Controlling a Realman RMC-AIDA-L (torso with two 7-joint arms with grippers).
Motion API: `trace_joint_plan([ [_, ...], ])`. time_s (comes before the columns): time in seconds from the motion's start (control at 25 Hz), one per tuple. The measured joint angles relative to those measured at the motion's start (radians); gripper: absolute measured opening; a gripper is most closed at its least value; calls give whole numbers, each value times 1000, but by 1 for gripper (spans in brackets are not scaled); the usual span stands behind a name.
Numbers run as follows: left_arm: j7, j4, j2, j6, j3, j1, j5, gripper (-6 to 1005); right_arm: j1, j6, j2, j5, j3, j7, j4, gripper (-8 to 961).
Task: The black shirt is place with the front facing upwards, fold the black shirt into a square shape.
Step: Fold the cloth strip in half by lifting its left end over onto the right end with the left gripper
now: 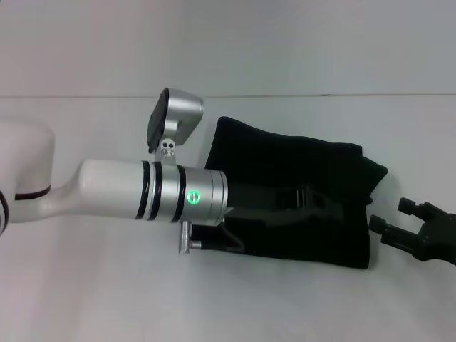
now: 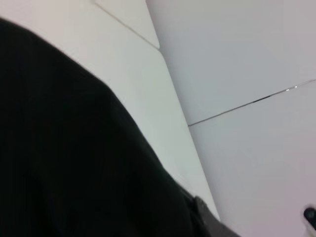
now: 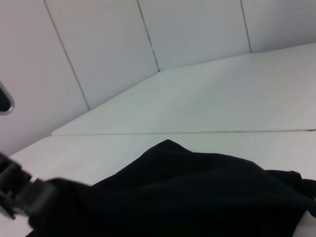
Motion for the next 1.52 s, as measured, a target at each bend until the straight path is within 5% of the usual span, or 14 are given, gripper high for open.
trace_joint_plan([
  [0.28, 6, 23, -2, -1, 1, -6, -10, 33, 17, 33, 7, -2, -37, -51, 6, 916],
  [1.2, 199, -73, -9, -80, 2, -33, -63, 33, 292, 418, 7, 109, -77, -47, 13, 916],
  [1.52, 250, -87, -9, -118, 5, -50, -90, 32, 301, 476, 10, 107, -81, -48, 5, 916],
])
